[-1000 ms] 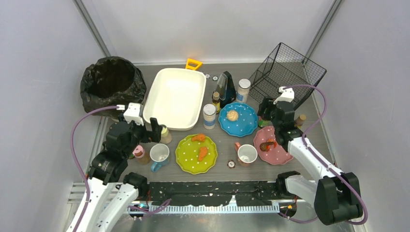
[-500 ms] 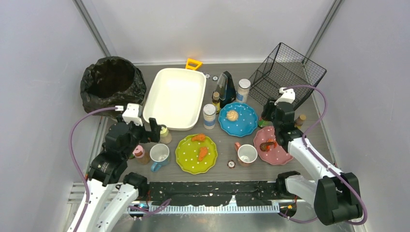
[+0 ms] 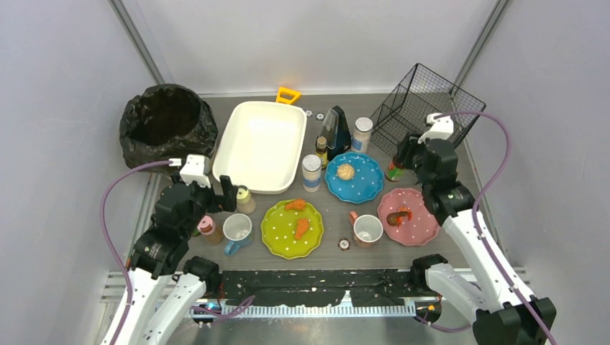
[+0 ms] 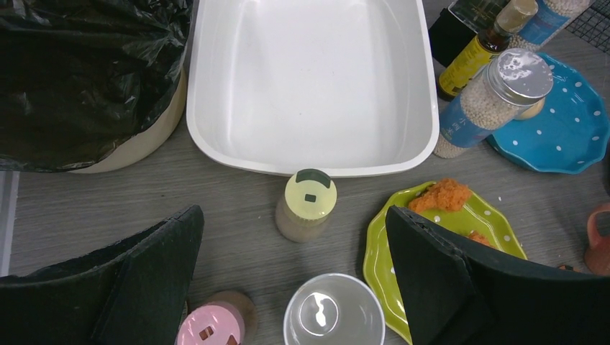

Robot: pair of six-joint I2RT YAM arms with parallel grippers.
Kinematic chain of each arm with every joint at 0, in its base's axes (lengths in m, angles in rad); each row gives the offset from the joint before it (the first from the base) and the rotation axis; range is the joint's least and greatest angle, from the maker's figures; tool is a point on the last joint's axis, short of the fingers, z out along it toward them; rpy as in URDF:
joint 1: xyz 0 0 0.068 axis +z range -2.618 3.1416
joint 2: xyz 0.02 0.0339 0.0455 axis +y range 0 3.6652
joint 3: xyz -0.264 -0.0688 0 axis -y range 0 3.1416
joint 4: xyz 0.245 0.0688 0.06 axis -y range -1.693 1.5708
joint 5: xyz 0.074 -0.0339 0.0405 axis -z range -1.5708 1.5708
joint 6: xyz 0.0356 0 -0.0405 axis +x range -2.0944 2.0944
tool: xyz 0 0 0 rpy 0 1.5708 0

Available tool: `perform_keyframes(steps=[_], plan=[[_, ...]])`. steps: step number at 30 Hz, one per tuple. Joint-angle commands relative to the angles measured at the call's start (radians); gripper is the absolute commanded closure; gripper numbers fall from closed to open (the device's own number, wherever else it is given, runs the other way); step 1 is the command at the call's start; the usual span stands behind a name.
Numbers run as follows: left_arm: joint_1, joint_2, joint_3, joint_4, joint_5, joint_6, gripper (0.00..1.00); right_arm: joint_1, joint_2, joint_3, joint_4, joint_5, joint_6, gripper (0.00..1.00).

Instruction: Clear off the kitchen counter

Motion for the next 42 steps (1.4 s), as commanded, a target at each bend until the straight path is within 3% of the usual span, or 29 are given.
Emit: perform_keyframes(steps=[1, 13, 26, 34, 42], plan=[[-0.005, -0.014, -0.003, 0.033, -0.017, 0.015, 0.0, 0.005, -0.025, 0.256, 0.031, 0.014, -0.021, 0.94], [-0.005, -0.003, -0.006, 0.035, -0.022, 0.017, 0.01, -0.012, 0.282, 0.699, 0.046, 0.194, -0.197, 0.95], [0.0, 0.039, -0.001, 0.038, -0.032, 0.026, 0.01, -0.167, 0.701, 1.063, 0.164, 0.132, -0.266, 0.95], [0.04, 0.06, -0.003, 0.05, -0.026, 0.028, 0.01, -0.231, 0.932, 1.202, 0.254, 0.073, -0.235, 0.95], [0.068, 0.087, -0.001, 0.055, -0.006, 0.026, 0.0, -0.252, 1.081, 1.228, 0.294, 0.012, -0.191, 0.95]])
